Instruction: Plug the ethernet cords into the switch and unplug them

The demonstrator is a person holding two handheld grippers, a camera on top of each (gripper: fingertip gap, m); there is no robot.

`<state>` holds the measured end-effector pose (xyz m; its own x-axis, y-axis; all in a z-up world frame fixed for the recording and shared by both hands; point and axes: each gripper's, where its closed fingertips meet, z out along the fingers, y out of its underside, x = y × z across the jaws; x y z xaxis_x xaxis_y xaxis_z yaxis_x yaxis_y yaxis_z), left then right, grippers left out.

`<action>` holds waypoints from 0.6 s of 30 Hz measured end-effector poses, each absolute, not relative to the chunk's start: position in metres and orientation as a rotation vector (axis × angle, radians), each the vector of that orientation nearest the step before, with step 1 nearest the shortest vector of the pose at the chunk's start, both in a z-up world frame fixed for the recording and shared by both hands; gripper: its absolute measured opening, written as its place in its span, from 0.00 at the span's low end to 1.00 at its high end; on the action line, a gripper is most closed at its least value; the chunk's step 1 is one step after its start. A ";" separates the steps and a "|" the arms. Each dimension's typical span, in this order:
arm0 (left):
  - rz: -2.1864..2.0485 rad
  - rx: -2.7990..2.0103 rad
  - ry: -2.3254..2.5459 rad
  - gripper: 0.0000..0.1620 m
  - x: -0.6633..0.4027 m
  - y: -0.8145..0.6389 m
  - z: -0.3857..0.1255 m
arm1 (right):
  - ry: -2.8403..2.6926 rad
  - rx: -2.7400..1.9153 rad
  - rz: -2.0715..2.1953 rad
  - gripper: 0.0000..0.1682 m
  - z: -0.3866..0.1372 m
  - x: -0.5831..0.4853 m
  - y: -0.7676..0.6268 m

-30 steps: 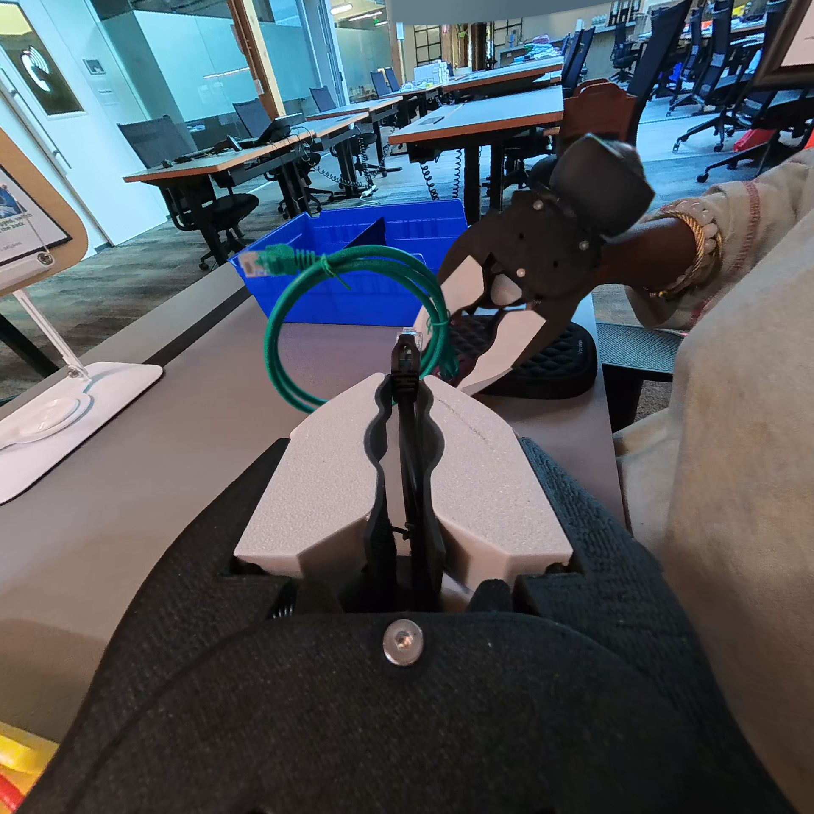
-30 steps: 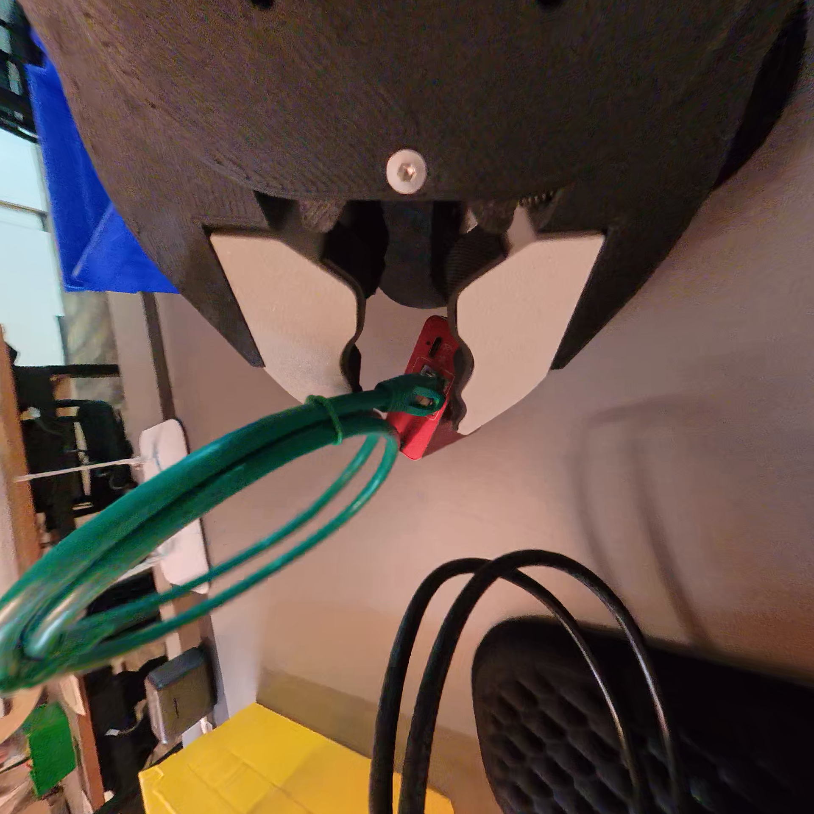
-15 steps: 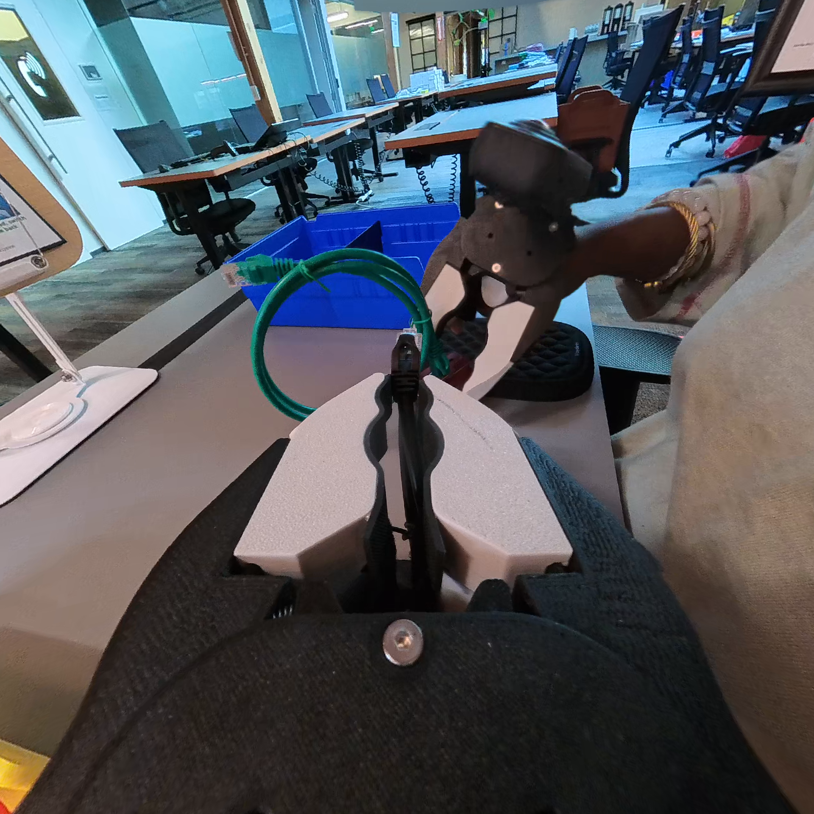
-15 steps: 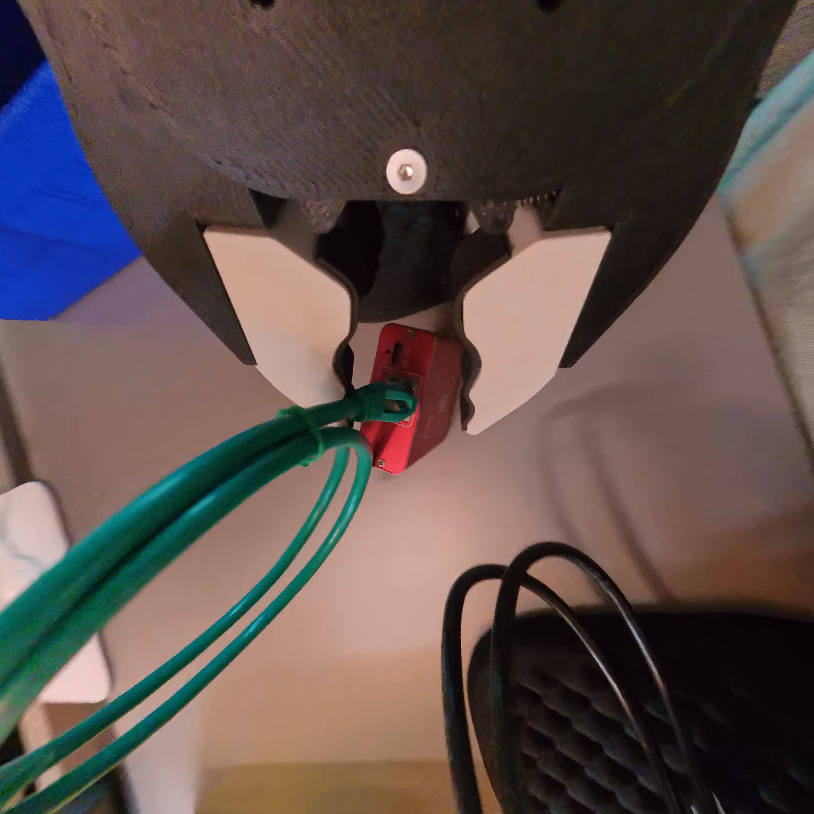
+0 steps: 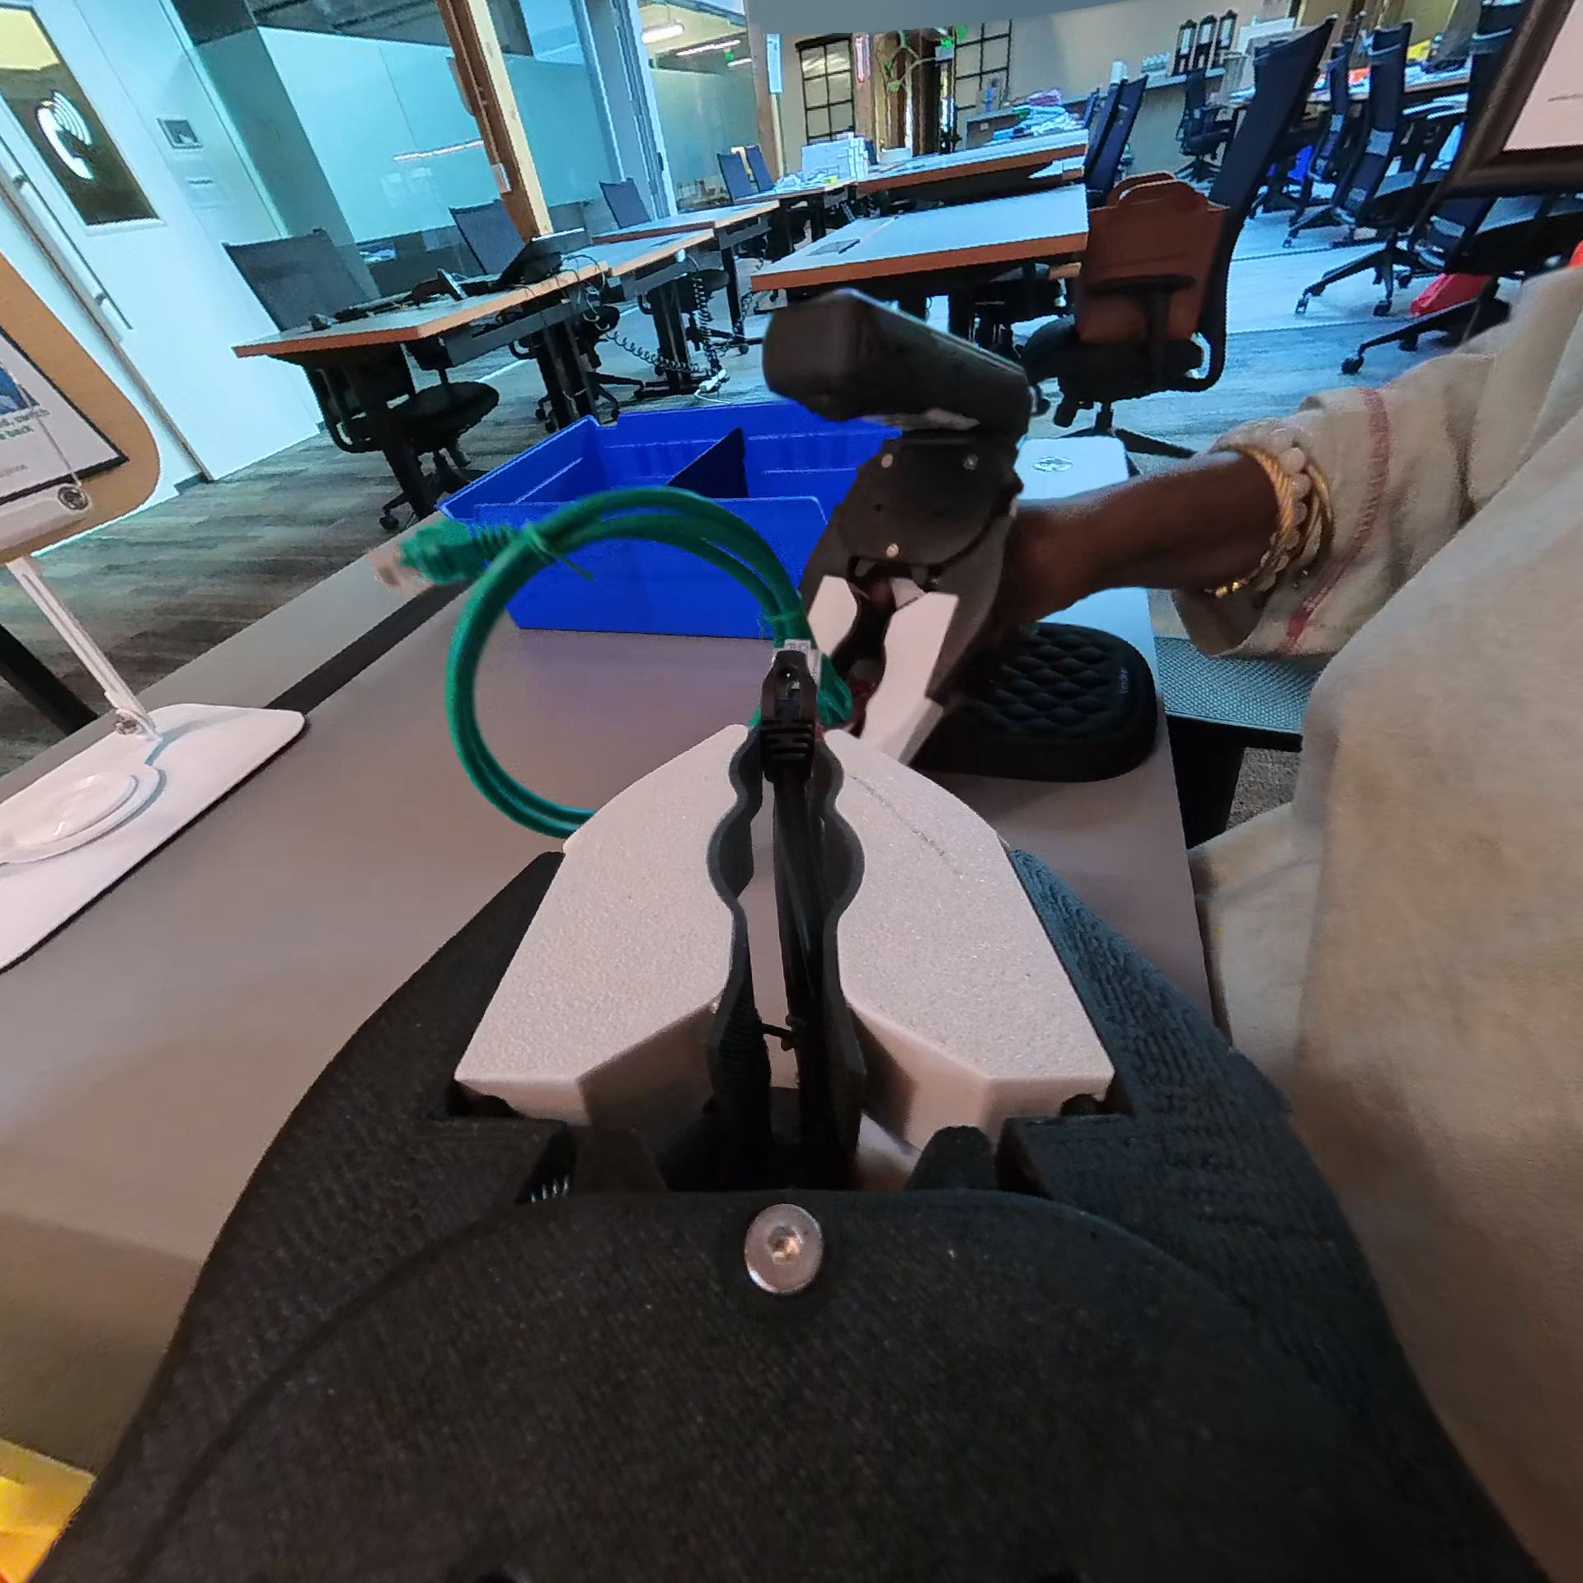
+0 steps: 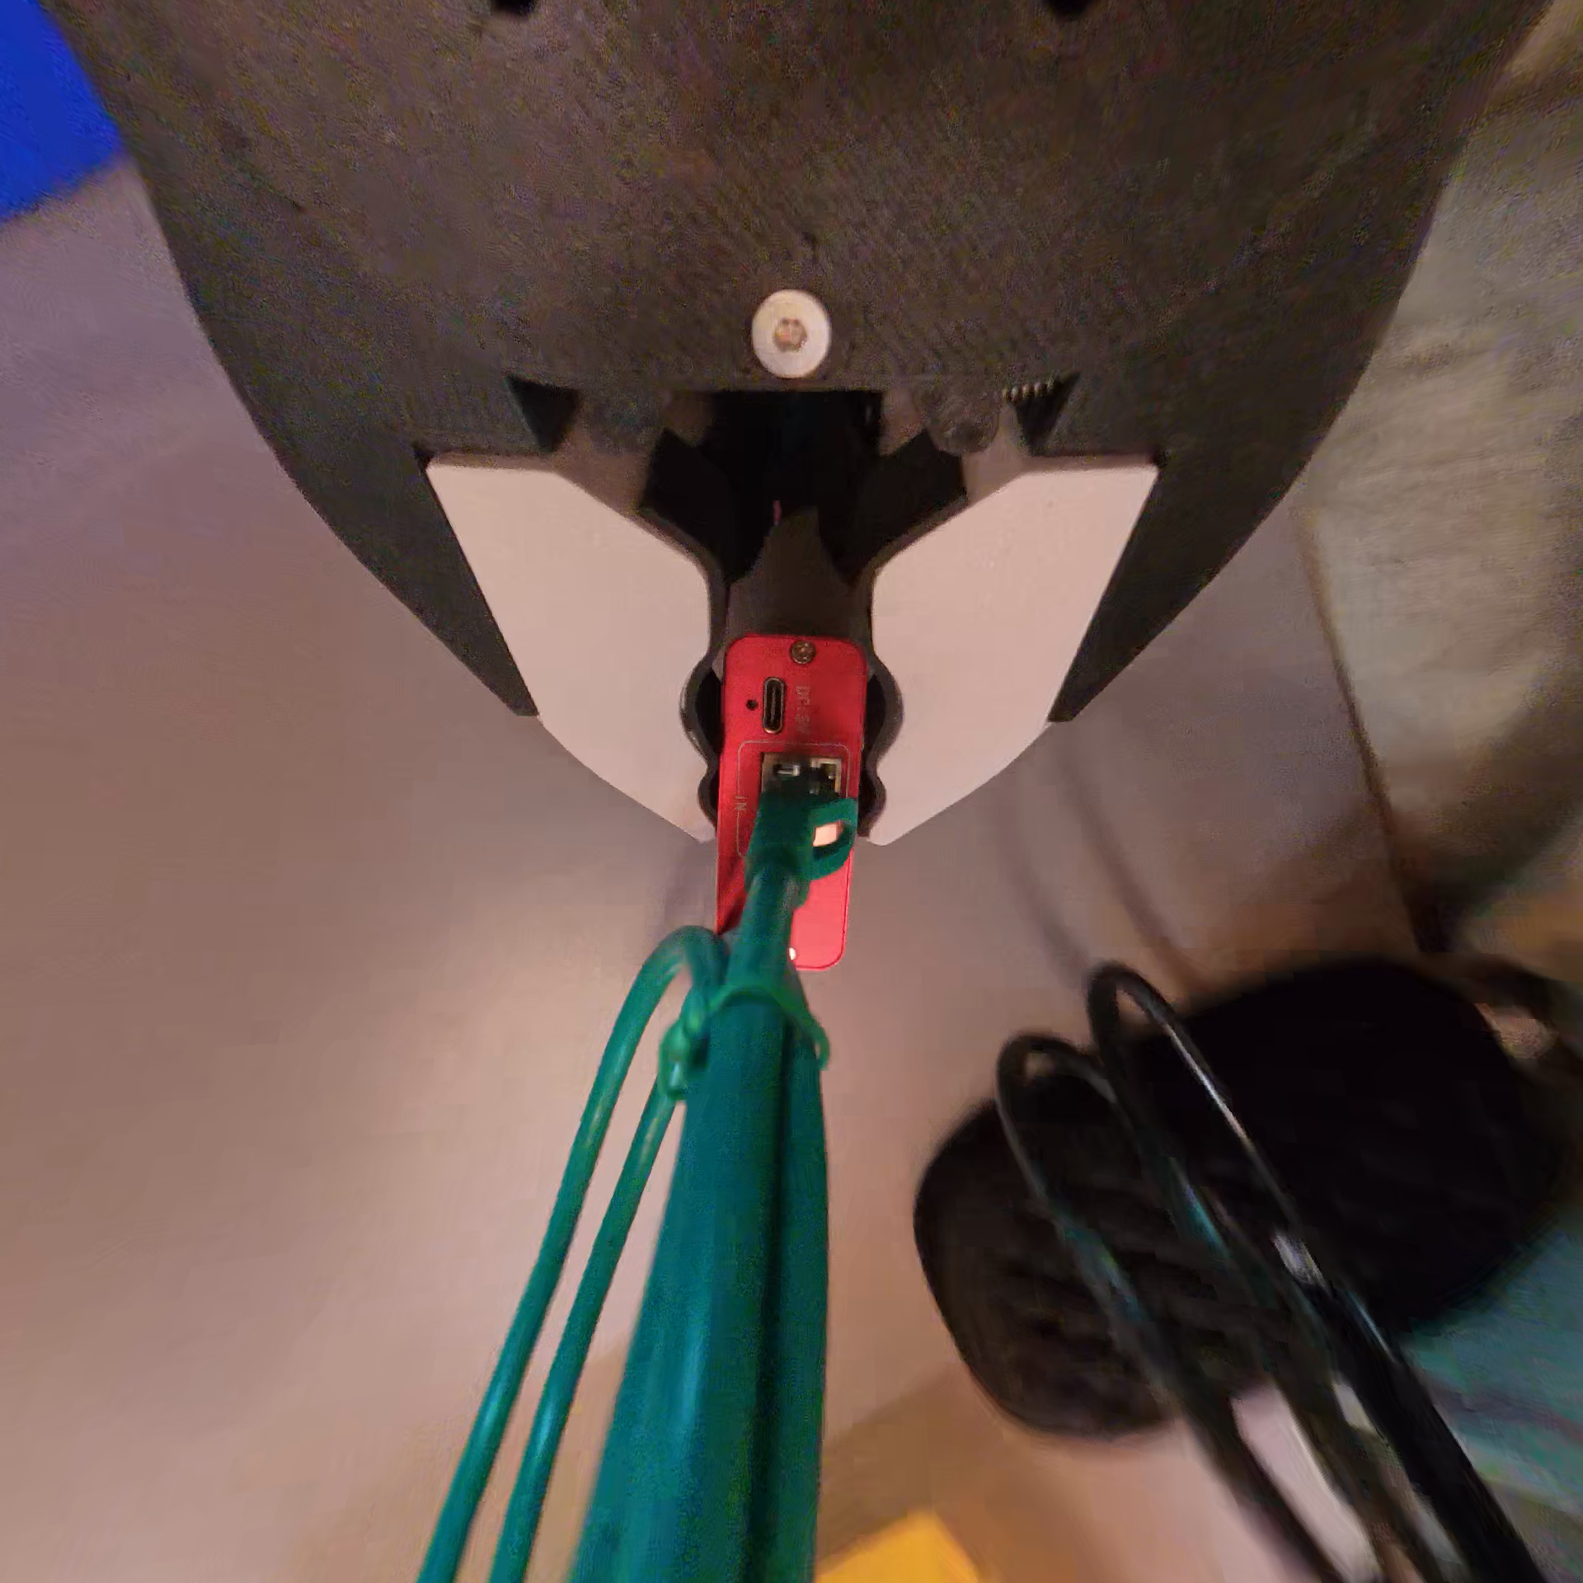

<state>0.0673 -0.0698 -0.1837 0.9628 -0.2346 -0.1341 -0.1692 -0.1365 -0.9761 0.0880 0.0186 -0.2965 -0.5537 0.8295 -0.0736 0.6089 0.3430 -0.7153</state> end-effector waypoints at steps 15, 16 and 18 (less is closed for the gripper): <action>0.035 -1.759 0.191 0.07 0.054 -0.055 -0.186 | -1.014 -1.516 2.735 0.18 -0.166 0.060 0.030; 0.068 -1.761 0.193 0.07 0.053 -0.053 -0.186 | -0.945 -1.535 2.771 0.18 -0.165 0.059 0.032; 0.123 -1.757 0.209 0.07 0.055 -0.049 -0.186 | -0.862 -1.571 2.808 0.18 -0.167 0.058 0.034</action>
